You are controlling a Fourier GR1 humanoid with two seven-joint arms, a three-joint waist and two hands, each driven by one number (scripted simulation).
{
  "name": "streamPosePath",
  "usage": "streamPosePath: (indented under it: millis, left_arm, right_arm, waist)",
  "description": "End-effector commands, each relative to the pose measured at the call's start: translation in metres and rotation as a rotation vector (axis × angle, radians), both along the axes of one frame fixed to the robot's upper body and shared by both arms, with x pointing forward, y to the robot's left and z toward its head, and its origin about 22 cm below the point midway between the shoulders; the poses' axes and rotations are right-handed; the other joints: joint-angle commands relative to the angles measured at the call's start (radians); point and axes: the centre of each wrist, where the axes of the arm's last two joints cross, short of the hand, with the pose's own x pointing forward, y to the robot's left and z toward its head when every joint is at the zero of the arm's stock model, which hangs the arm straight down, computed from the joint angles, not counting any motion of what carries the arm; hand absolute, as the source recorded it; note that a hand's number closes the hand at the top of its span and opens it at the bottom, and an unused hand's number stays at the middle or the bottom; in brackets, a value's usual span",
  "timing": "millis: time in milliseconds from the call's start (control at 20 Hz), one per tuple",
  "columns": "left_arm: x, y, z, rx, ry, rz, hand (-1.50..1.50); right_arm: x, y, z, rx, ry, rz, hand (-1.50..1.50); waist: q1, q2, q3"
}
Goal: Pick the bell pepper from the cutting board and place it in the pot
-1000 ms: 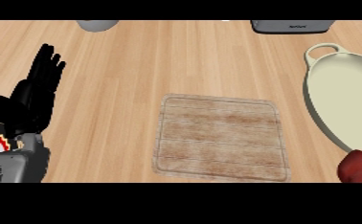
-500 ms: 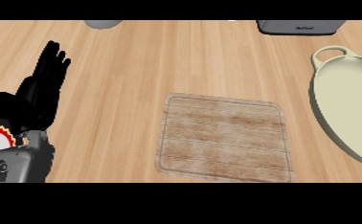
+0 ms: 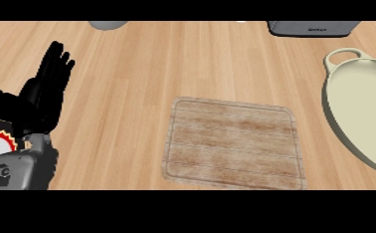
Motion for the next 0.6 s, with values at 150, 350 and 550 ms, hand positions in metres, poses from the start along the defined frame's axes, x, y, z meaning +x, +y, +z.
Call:
streamPosePath:
  millis: [150, 350, 550]
  left_arm:
    - [0.017, 0.008, 0.002, 0.004, -0.003, 0.010, 0.00]
    - [-0.006, 0.001, 0.003, 0.008, 0.014, -0.014, 0.00]
    - [0.009, 0.008, 0.008, -0.002, 0.000, -0.004, 0.00]
  right_arm:
    - [0.037, -0.006, -0.034, 0.185, 0.184, -0.005, -1.50]
    - [0.038, -0.022, -0.054, 0.299, 0.217, 0.118, -1.50]
    - [0.050, -0.017, -0.055, 0.494, 0.123, 0.234, -1.50]
  waist:
    - [-0.007, 0.003, -0.001]
    - [0.012, 0.002, 0.001]
    - [-0.005, 0.001, 0.001]
